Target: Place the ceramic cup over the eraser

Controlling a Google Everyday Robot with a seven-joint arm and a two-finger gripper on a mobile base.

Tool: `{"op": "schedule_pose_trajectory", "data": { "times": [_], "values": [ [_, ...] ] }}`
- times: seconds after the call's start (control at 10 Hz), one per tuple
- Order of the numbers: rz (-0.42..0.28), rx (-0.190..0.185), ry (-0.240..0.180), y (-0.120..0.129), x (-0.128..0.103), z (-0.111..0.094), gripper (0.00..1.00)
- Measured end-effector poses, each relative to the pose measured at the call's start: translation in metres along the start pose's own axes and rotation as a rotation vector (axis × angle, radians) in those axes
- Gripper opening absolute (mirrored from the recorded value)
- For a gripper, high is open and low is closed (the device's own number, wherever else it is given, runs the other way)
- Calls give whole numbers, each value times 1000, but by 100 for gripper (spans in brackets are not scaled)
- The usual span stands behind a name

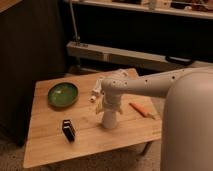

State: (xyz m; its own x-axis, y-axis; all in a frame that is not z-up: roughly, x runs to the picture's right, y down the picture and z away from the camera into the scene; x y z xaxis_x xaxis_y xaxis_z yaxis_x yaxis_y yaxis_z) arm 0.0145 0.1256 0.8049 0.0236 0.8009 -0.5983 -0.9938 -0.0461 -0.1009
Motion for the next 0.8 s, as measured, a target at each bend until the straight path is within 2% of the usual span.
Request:
{"op": "schedule_pose_trajectory", "data": {
  "times": [0.2, 0.5, 0.6, 0.7, 0.8],
  "values": [
    [-5, -2, 4, 4, 0, 3, 77],
    [22, 1, 23, 1, 0, 9, 46],
    [32, -2, 25, 0, -1, 9, 40],
    [40, -1, 33, 0, -1, 9, 27],
    [44, -3, 38, 1, 0, 9, 18]
  ]
}}
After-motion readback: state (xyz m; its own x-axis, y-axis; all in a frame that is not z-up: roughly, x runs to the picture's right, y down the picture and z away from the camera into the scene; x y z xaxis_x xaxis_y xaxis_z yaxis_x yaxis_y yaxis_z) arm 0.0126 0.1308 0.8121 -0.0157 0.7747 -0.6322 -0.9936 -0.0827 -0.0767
